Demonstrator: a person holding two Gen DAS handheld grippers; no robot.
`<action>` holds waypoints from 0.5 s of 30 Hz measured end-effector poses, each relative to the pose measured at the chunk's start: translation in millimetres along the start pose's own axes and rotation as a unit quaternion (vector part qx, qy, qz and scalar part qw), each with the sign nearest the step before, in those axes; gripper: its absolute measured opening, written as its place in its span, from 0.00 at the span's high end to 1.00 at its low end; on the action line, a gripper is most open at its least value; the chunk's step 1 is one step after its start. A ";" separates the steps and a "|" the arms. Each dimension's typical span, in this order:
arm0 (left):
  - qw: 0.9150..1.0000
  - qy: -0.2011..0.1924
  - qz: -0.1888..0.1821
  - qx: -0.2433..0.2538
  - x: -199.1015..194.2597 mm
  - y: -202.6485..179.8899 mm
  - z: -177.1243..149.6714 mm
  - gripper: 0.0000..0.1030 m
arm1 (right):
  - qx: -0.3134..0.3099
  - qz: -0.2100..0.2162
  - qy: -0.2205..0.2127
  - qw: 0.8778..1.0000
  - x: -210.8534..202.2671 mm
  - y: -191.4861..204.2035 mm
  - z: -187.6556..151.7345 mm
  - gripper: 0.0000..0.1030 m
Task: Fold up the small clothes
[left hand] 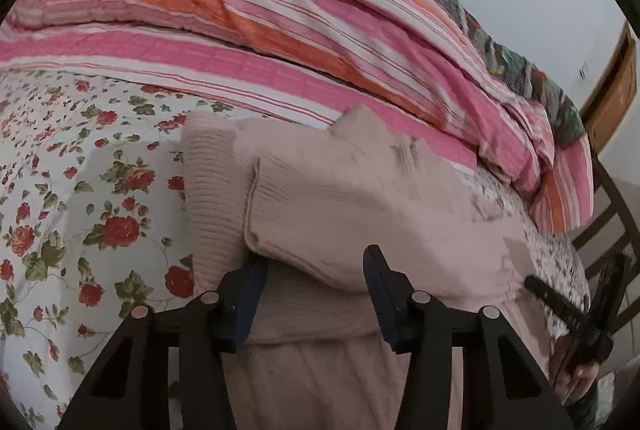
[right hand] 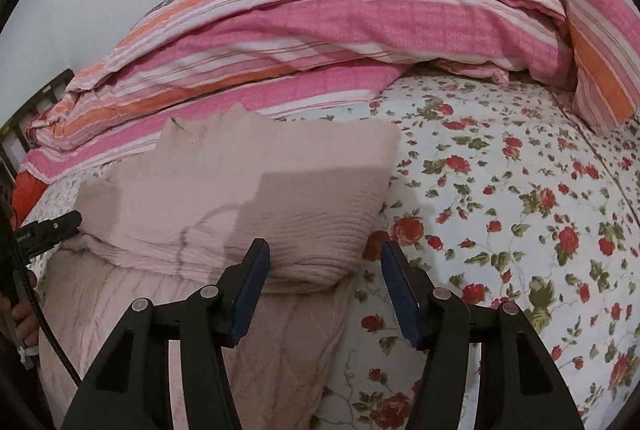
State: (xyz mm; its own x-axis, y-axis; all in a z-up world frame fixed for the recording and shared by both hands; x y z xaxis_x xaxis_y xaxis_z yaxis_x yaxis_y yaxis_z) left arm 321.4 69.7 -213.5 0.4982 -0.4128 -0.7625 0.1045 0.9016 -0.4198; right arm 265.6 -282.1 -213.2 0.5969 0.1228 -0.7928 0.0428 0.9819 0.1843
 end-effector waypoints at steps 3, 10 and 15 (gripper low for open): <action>1.000 -0.009 0.001 -0.024 2.1 3.4 8.7 0.62 | 0.004 0.006 -0.005 1.000 -3.3 1.3 -2.5 0.44; 0.997 -0.070 0.016 -0.039 -12.2 8.3 11.1 0.94 | -0.015 0.001 -0.028 1.000 -14.1 12.5 -2.6 0.44; 0.995 -0.091 0.015 -0.030 -32.9 9.4 3.2 0.94 | -0.014 0.009 -0.051 0.999 -26.0 19.6 3.9 0.44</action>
Point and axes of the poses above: each gripper's, at about its wrist camera, not at the fingertips, and x roughly the way its jaws point, y to its left, z to its top, the point moved 6 cm from there along x, roughly the way its jaws point, and after that the axes turned 10 degrees about y, right-handed, at the moved point
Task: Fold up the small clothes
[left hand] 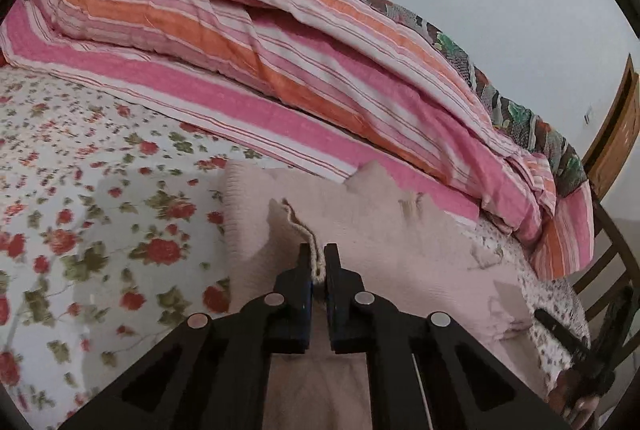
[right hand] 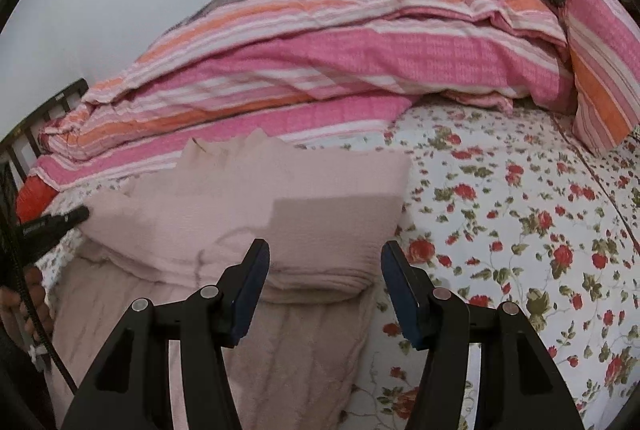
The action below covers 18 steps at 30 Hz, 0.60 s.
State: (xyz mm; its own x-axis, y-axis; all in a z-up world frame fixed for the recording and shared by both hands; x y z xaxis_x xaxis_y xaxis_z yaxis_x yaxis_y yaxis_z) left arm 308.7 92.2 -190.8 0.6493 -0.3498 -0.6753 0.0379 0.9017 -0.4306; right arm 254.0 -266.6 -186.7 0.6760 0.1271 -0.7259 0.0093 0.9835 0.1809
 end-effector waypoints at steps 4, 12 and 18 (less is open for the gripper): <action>1.000 0.007 0.018 0.000 0.9 8.3 -5.3 0.94 | 0.006 0.001 -0.014 1.000 -5.2 0.6 4.3 0.44; 0.997 0.025 0.069 0.004 9.8 11.7 2.6 0.71 | 0.054 -0.042 0.070 0.995 34.8 -23.4 -0.8 0.44; 0.994 0.021 0.103 0.022 20.6 4.1 16.9 0.61 | 0.052 -0.045 0.034 0.997 18.8 -27.4 18.2 0.44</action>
Point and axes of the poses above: each gripper's, at about its wrist camera, not at the fingertips, and x roughly the way its jaws point, y to its left, z to its top, the point moved 6 cm from there along x, roughly the way its jaws point, and after that the axes turned 10 degrees about y, right-handed, at the moved point
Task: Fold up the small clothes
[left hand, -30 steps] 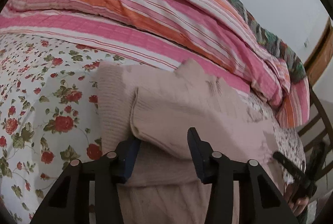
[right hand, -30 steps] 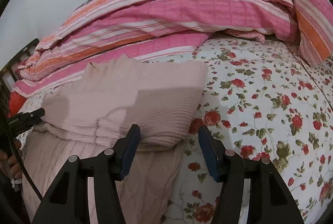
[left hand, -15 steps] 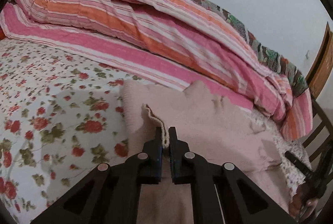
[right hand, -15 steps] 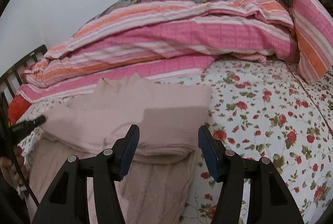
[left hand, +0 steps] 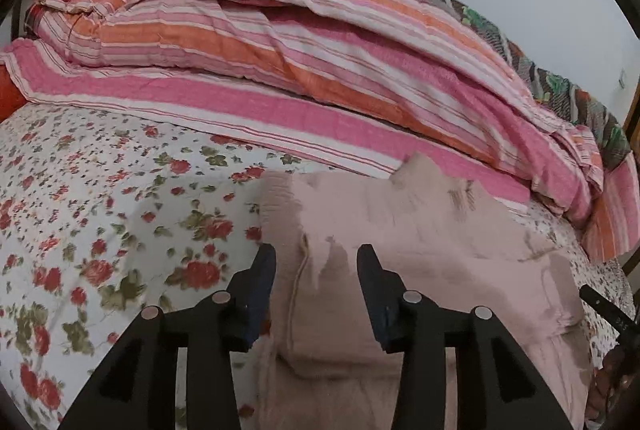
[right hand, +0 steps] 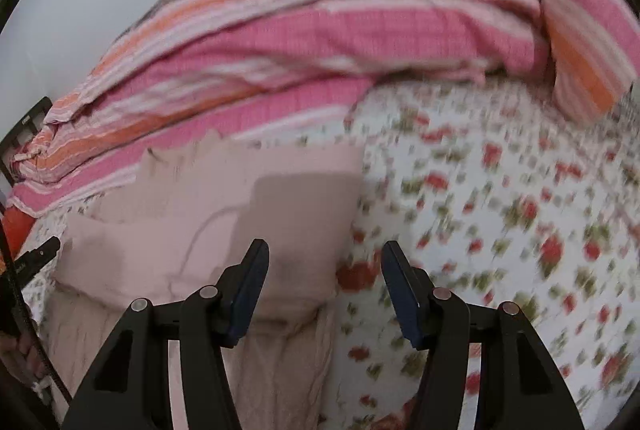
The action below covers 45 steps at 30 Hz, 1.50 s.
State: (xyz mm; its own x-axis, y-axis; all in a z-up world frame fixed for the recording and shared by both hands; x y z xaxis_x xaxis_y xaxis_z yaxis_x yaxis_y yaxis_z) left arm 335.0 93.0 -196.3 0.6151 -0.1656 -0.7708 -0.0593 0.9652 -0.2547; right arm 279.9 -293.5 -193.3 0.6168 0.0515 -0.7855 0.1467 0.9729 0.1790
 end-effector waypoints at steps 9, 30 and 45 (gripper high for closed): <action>0.998 0.052 0.042 0.001 32.1 5.1 -3.1 0.54 | -0.011 -0.025 0.039 0.999 27.5 -0.3 -5.8 0.44; 0.996 0.039 0.069 0.034 21.1 -14.7 -19.6 0.47 | -0.020 -0.037 0.041 0.998 4.2 2.3 -17.3 0.26; 0.995 0.047 0.081 0.040 23.6 -12.4 -18.4 0.41 | -0.065 -0.101 -0.002 0.993 -10.3 4.6 -7.8 0.17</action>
Point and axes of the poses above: each gripper's, at about its wrist camera, not at the fingertips, and x roughly the way its jaws point, y to its left, z to its top, the point moved 6 cm from there along x, roughly the way its jaws point, and after that the axes turned 10 degrees about y, right-handed, at the moved point
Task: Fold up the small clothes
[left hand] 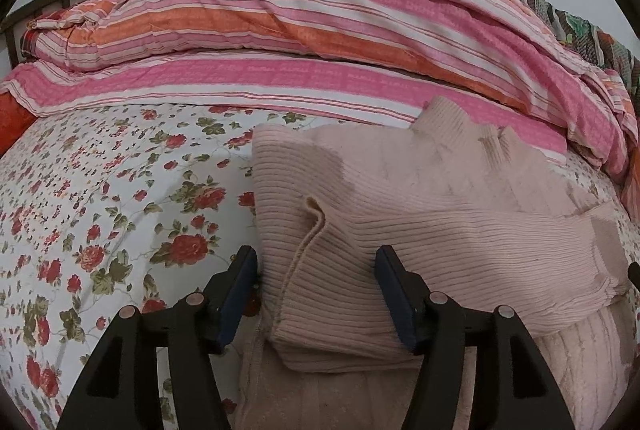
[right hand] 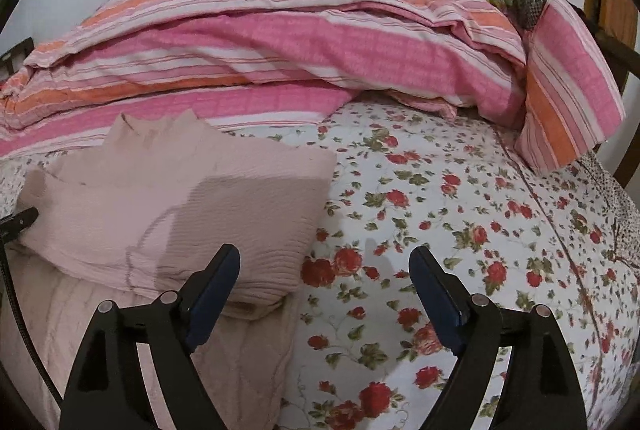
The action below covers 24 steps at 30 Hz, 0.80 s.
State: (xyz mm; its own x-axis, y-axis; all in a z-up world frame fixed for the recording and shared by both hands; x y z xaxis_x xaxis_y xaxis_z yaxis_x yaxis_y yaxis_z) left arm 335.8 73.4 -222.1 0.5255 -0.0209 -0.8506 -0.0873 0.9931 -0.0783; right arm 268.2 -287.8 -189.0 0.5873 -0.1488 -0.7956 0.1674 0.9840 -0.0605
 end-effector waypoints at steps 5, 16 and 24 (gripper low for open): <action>1.000 0.001 0.002 0.000 0.4 -0.4 -0.4 0.41 | 0.000 0.001 0.017 1.000 21.2 6.6 -8.6 0.17; 1.000 0.004 0.002 0.004 3.4 0.0 -1.5 0.39 | 0.019 0.024 0.014 0.999 23.4 2.5 -13.7 0.17; 1.000 0.004 0.007 0.002 3.6 0.7 -1.1 0.36 | -0.004 0.003 0.003 1.000 19.6 9.5 -14.1 0.17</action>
State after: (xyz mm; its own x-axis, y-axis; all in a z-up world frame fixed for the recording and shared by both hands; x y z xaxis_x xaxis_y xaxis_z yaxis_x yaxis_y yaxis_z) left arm 336.7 73.9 -225.8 0.5176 -0.0085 -0.8556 -0.0906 0.9938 -0.0647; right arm 270.1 -280.0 -213.6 0.5831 -0.1417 -0.8000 0.1570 0.9858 -0.0602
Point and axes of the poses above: each gripper's, at about its wrist camera, not at the fingertips, and x roughly the way its jaws point, y to its left, z to its top, the point moved 6 cm from there along x, roughly the way its jaws point, and after that the axes turned 10 degrees about y, right-handed, at the moved point
